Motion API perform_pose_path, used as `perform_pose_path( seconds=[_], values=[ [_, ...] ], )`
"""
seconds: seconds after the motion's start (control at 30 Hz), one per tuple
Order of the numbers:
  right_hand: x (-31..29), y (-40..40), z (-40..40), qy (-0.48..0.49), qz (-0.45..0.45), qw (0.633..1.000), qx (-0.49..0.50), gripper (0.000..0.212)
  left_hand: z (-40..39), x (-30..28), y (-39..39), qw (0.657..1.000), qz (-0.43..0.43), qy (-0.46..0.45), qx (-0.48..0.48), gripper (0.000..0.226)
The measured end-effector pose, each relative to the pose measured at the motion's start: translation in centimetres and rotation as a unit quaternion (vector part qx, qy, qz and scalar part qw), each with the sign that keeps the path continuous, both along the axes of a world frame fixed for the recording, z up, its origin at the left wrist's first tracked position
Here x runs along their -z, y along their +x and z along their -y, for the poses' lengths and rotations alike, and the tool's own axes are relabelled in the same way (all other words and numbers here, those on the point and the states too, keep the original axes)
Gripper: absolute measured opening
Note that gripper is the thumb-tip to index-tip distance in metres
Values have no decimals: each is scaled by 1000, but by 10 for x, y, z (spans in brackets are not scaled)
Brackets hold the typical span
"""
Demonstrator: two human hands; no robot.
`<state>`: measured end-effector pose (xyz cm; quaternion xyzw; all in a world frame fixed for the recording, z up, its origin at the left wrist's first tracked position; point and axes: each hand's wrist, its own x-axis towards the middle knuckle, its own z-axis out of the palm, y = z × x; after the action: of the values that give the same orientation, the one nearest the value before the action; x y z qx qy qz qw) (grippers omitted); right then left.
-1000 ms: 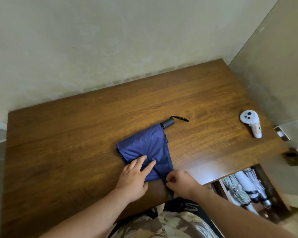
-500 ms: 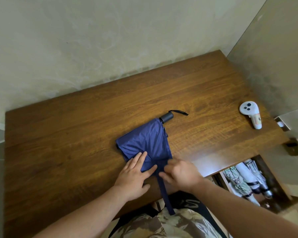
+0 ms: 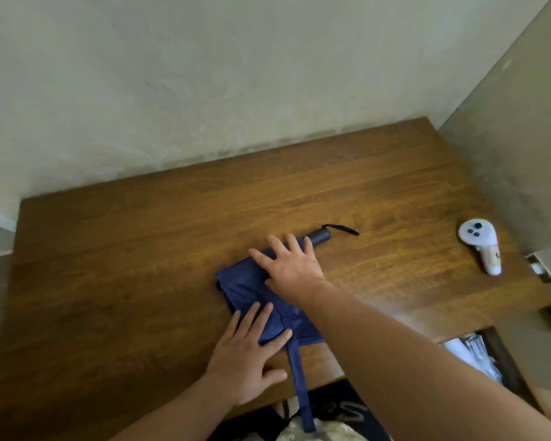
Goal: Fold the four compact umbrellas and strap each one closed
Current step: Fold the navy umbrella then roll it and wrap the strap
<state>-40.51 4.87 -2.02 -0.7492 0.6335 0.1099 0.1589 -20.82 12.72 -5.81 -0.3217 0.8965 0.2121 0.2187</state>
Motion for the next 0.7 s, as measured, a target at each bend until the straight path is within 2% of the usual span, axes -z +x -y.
perform_pose_path(
  seconds=[0.1,0.3,0.43,0.53,0.7],
  values=[
    [8,-7,7,72,-31,997,4,74,-4,6,6,999,-28,-35,3,77],
    [22,-23,6,55,-27,998,27,81,-8,19,37,994,-44,-71,74,82],
    [19,-41,3,32,-4,999,30,85,-7,13,51,990,-53,-82,98,71],
    [16,-50,-1,64,-1,996,68,85,-5,6,52,993,-60,-57,84,64],
    [16,-50,-6,91,6,991,96,70,10,-5,42,997,-58,-18,56,50]
  ],
)
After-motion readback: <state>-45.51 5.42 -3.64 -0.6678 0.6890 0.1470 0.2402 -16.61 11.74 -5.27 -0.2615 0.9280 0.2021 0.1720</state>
